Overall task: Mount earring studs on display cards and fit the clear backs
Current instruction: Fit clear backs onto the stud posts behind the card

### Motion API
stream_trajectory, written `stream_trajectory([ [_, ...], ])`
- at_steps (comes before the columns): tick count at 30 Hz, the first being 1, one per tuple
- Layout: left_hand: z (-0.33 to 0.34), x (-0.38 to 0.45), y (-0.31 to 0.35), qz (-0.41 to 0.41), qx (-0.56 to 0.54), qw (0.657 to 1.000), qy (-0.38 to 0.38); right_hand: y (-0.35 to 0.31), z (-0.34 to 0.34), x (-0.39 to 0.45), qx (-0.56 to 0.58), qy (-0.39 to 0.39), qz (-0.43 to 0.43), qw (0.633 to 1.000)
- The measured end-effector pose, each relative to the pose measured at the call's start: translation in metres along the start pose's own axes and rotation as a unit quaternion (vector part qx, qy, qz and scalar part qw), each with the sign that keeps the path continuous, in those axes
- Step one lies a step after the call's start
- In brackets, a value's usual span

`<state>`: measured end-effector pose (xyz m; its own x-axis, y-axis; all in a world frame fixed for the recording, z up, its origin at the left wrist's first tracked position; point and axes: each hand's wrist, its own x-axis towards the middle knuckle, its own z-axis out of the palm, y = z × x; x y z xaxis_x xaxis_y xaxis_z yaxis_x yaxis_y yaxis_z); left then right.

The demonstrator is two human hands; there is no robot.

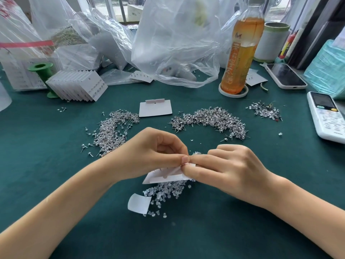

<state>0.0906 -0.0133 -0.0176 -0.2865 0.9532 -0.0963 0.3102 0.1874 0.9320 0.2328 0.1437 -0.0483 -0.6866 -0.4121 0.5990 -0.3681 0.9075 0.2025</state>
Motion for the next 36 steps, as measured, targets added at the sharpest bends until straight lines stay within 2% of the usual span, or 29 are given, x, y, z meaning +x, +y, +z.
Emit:
stream_trajectory([
  [10, 0.001, -0.001, -0.002, 0.012, 0.036, 0.999, -0.002, -0.003, 0.001, -0.001, -0.015, 0.009, 0.0, 1.0],
  [17, 0.0, -0.001, 0.005, 0.021, 0.06, 0.997, -0.034, -0.005, 0.004, -0.001, -0.042, 0.038, -0.019, 0.998],
  [31, -0.007, 0.005, 0.006, -0.046, 0.056, 0.993, -0.091, -0.008, 0.004, 0.0, -0.059, 0.037, -0.051, 0.996],
  [33, -0.011, 0.004, 0.007, -0.036, 0.033, 0.997, -0.064, -0.006, 0.004, 0.0, -0.019, 0.049, -0.024, 0.998],
  [36, -0.021, 0.004, 0.007, 0.023, 0.019, 0.995, 0.096, -0.005, 0.006, 0.002, 0.129, 0.07, 0.11, 0.983],
])
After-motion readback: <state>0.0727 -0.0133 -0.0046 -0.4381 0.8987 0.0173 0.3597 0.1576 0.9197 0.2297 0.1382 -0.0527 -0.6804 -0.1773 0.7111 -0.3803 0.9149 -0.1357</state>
